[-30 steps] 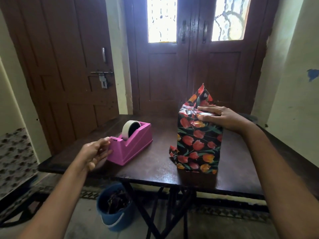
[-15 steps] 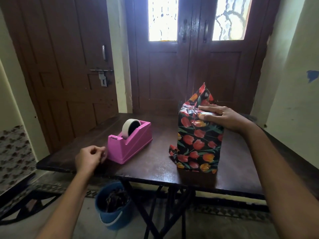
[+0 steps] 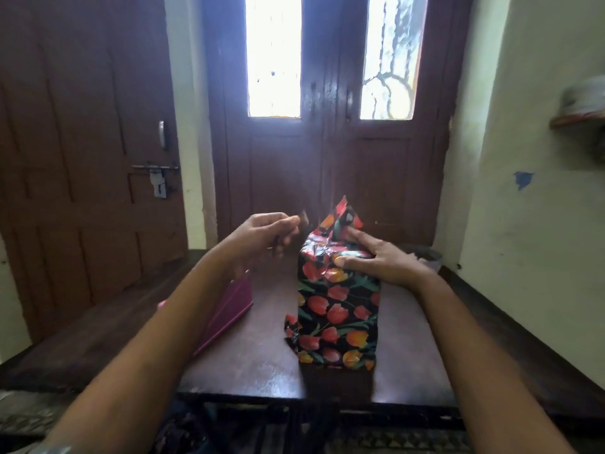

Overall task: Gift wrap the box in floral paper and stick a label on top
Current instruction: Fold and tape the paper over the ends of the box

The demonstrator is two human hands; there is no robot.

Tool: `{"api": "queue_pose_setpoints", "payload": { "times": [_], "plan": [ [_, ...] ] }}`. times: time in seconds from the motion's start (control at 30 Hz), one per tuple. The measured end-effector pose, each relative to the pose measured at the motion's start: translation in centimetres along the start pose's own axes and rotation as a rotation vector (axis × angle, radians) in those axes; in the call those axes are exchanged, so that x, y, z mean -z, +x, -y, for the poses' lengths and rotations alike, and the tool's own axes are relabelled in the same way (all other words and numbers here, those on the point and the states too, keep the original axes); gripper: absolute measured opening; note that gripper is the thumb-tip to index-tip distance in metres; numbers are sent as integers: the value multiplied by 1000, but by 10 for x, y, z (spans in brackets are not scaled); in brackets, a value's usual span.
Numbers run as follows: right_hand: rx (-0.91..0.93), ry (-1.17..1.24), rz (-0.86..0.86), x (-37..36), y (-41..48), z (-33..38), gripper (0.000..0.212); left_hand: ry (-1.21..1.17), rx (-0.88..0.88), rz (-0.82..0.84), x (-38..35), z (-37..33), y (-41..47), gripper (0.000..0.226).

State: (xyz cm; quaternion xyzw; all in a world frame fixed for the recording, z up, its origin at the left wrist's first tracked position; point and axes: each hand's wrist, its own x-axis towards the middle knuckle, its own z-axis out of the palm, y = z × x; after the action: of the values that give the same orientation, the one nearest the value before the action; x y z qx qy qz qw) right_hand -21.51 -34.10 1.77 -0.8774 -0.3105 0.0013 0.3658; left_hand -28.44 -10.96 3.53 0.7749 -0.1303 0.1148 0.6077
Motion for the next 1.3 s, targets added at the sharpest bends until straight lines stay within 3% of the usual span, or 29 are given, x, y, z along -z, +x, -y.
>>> {"api": "queue_pose_setpoints", "payload": {
  "times": [0.13,0.27,0.4,0.57,0.73,0.83,0.93,1.0,1.07,1.17,1.23,1.3],
  "plan": [
    [-10,-13,-19,2,2,-5,85,25,203,240,-25,-28,56,32],
    [-2,-34,-30,2,7,-10,94,410,374,351,-30,-27,94,31],
    [5,-24,-32,1,10,-11,94,518,460,394,-32,-26,106,37],
    [-3,-22,-36,-1,11,-13,96,943,489,425,-42,-31,116,21],
    [5,-36,-43,-2,11,-14,100,1242,447,397,-54,-46,113,35],
    [3,-9,-38,-2,9,-13,98,1403,571,414,-50,-43,110,60],
    [1,8,-18,-2,10,-12,93,1077,742,397,-27,-22,105,64],
    [-4,15,-1,-2,11,-11,94,800,743,363,-11,-6,95,58],
    [-17,14,1,-2,11,-11,99,628,626,237,-2,4,87,45],
    [-25,12,-10,-1,10,-11,105,421,297,1,-3,3,79,17],
    [-6,11,-12,0,10,-12,101,280,119,82,-18,-6,73,13],
    [8,0,-4,1,7,-11,98,427,43,219,-33,-12,70,13]
  ]
}}
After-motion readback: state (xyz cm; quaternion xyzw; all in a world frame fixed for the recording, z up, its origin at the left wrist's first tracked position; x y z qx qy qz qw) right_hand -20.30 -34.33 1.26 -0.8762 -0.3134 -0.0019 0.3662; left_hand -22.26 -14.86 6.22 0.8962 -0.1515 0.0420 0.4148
